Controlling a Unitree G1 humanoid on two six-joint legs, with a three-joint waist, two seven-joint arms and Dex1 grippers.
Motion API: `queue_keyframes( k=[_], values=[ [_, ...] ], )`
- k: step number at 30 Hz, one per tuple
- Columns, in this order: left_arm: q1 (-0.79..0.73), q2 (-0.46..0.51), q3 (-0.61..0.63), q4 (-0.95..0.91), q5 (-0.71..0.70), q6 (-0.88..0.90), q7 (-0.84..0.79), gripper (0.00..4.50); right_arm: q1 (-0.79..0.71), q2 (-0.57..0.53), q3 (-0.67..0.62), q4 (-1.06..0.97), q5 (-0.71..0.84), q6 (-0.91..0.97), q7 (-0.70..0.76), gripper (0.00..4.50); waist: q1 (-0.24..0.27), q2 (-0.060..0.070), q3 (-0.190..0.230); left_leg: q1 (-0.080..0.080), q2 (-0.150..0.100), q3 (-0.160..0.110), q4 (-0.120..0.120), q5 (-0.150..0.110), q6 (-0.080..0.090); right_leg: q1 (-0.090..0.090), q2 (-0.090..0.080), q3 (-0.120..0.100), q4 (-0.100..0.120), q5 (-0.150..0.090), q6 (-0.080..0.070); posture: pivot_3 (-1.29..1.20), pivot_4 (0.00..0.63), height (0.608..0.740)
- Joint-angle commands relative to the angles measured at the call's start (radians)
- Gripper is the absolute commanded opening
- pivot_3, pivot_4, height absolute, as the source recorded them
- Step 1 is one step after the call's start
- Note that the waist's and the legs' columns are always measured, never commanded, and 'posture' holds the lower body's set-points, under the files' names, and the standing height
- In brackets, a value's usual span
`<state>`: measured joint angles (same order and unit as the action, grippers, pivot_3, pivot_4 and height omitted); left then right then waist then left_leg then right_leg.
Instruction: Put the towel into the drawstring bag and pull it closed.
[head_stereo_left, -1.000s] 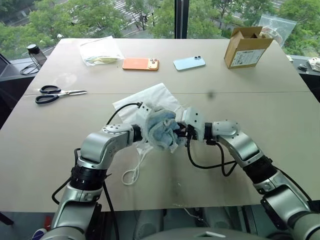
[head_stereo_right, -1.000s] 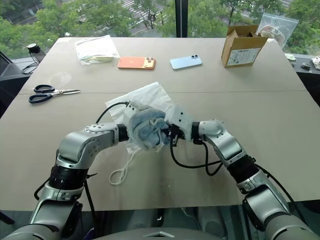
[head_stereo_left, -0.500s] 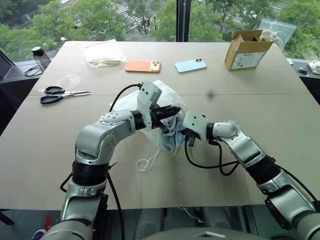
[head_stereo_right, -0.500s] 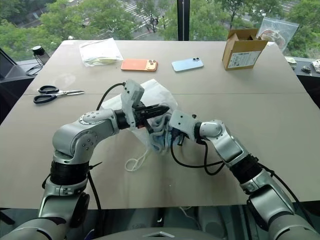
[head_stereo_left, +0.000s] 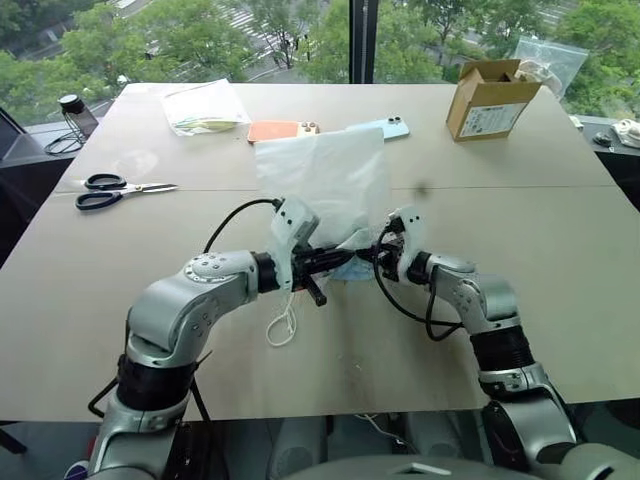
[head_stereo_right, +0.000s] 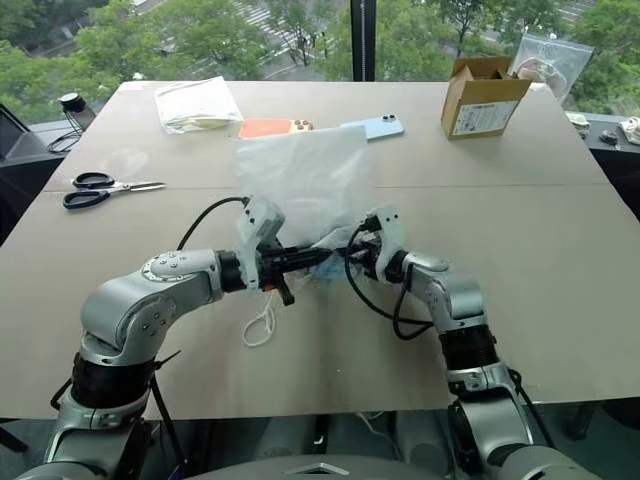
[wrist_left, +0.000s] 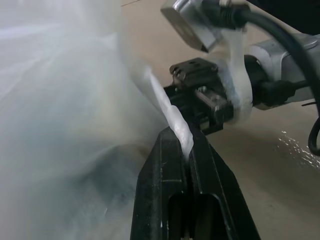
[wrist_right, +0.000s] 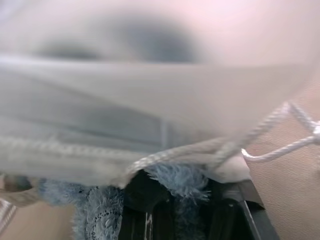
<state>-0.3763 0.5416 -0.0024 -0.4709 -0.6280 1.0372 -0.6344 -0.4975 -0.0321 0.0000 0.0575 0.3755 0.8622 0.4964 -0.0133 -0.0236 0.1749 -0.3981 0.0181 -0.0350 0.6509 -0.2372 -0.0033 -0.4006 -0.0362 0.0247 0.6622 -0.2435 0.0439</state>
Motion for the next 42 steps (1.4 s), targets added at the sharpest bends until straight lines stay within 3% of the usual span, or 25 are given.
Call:
queue_keyframes(
  k=[1, 8, 13, 15, 21, 29, 32, 38, 40, 42],
  values=[
    [-0.013, 0.0, 0.061, -0.042, -0.049, -0.009, 0.003, 0.0, 0.019, 0.013, -0.098, -0.06, 0.078, 0.082, -0.065, 0.01, -0.001, 0.0, 0.0, 0.0, 0.0, 0.0, 0.0, 0.0, 0.0, 0.0, 0.0, 0.0, 0.0, 0.0, 0.0, 0.0, 0.15, 0.74],
    [-0.056, -0.027, 0.092, -0.008, -0.091, 0.037, 0.061, 0.0, -0.023, 0.089, -0.261, -0.096, 0.247, 0.203, -0.186, 0.01, -0.004, 0.0, 0.0, -0.001, 0.0, 0.0, -0.001, 0.0, 0.0, -0.001, 0.0, 0.0, 0.0, 0.0, 0.0, 0.0, 0.15, 0.74],
    [-0.097, -0.157, 0.076, -0.029, -0.174, 0.13, 0.17, 0.0, -0.063, 0.175, -0.33, -0.085, 0.334, 0.187, -0.264, 0.01, -0.005, 0.0, 0.001, -0.002, 0.0, 0.001, -0.002, 0.0, 0.0, -0.002, 0.0, 0.001, -0.001, 0.0, 0.0, 0.0, 0.15, 0.74],
    [-0.122, -0.215, 0.07, -0.011, -0.191, 0.164, 0.218, 0.0, -0.068, 0.206, -0.319, -0.067, 0.331, 0.143, -0.277, 0.01, -0.006, 0.0, 0.001, -0.002, 0.0, 0.001, -0.002, 0.0, 0.0, -0.003, 0.0, 0.001, 0.0, 0.0, 0.0, 0.0, 0.15, 0.74],
    [-0.201, -0.316, 0.084, 0.075, -0.203, 0.203, 0.282, 0.0, -0.029, 0.173, -0.05, -0.017, 0.099, -0.184, -0.178, 0.01, -0.019, 0.001, 0.001, -0.002, 0.0, 0.002, -0.002, 0.0, 0.0, -0.003, 0.001, 0.002, 0.0, 0.0, 0.0, 0.0, 0.15, 0.74],
    [-0.247, -0.326, 0.214, 0.149, -0.228, 0.258, 0.36, 0.0, 0.007, 0.063, 0.047, -0.022, -0.015, -0.268, -0.11, 0.01, -0.029, 0.0, 0.001, -0.003, 0.0, 0.002, -0.003, 0.0, 0.0, -0.005, 0.001, 0.002, -0.001, 0.0, 0.0, 0.0, 0.15, 0.74],
    [-0.242, -0.289, 0.185, 0.124, -0.21, 0.234, 0.335, 0.0, 0.012, 0.066, -0.026, -0.056, 0.077, -0.203, -0.114, 0.01, -0.027, 0.0, 0.001, -0.004, 0.0, 0.002, -0.003, 0.0, 0.0, -0.005, 0.001, 0.002, 0.0, 0.0, 0.0, 0.0, 0.15, 0.74],
    [-0.204, -0.265, 0.164, 0.068, -0.261, 0.229, 0.284, 0.0, -0.08, 0.191, -0.341, -0.014, 0.405, -0.079, -0.307, 0.01, -0.022, 0.001, 0.001, -0.004, 0.0, 0.0, -0.003, 0.0, 0.0, -0.005, 0.0, 0.002, -0.001, 0.0, 0.0, 0.0, 0.15, 0.74],
    [-0.189, -0.268, 0.167, 0.051, -0.295, 0.244, 0.275, 0.0, -0.094, 0.2, -0.357, -0.01, 0.435, -0.073, -0.332, 0.01, -0.023, 0.001, 0.001, -0.004, 0.0, 0.0, -0.004, 0.0, 0.0, -0.006, 0.0, 0.003, -0.001, 0.0, 0.0, 0.0, 0.15, 0.74],
    [-0.207, -0.304, 0.19, 0.062, -0.346, 0.258, 0.296, 0.0, -0.086, 0.178, -0.279, -0.017, 0.374, -0.101, -0.302, 0.01, -0.024, 0.001, 0.002, -0.004, 0.0, 0.001, -0.004, 0.0, 0.0, -0.006, 0.0, 0.003, -0.001, 0.0, 0.0, 0.0, 0.15, 0.74]
  ],
)
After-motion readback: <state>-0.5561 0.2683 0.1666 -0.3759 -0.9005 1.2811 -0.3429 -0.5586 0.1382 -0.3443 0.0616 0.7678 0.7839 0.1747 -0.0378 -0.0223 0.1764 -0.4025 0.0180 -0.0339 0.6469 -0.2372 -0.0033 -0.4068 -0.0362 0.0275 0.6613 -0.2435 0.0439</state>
